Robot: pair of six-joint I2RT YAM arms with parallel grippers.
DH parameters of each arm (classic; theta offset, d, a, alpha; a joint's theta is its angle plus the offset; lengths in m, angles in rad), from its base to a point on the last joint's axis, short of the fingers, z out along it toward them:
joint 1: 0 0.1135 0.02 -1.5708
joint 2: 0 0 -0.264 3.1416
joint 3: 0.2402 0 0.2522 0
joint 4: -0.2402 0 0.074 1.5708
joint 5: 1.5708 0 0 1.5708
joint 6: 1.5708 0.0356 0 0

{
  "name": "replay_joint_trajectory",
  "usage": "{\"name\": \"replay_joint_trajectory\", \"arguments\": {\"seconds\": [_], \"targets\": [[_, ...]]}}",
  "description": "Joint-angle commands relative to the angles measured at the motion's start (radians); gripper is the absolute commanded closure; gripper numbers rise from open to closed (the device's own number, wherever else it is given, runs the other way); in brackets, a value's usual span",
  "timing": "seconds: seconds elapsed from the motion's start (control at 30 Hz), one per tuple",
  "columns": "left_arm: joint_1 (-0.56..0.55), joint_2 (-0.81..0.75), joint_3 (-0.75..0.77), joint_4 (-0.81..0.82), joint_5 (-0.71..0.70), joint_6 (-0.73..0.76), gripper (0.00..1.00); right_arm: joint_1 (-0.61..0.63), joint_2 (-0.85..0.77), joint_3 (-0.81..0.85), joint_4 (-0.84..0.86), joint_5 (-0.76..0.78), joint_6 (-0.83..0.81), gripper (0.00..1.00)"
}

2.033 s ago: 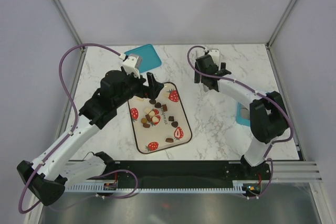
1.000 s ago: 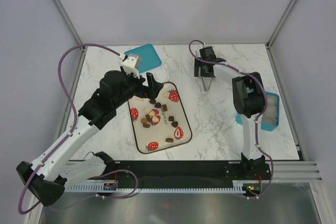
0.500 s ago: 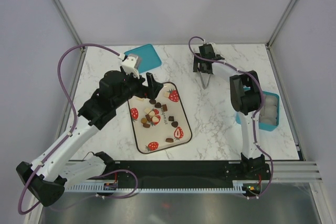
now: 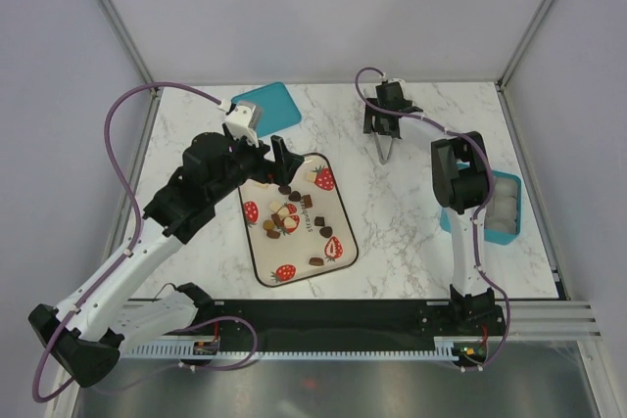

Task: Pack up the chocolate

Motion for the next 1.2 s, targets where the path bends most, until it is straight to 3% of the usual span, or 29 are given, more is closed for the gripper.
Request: {"name": "replay_joint_trajectory", "arguments": {"seconds": [0.0,0.43,0.8,1.17], "targets": [[-0.002,-0.016,0.02,0.012,-0.019,0.043,0.0,-0.014,-0.001,-0.029,-0.044,-0.047,-0.03,0.12],[-0.002,0.002,0.02,0.014,-0.013,0.036,0.0,0.021,-0.324,-0.198,-0.206,-0.029,-0.075,0.29],[-0.002,0.007,0.02,0.012,0.01,0.034,0.0,0.085,-0.585,-0.296,-0.367,-0.039,-0.075,0.34],[-0.002,-0.001,0.018,0.014,0.003,0.037,0.0,0.107,-0.671,-0.307,-0.404,-0.137,-0.084,0.38]]}}
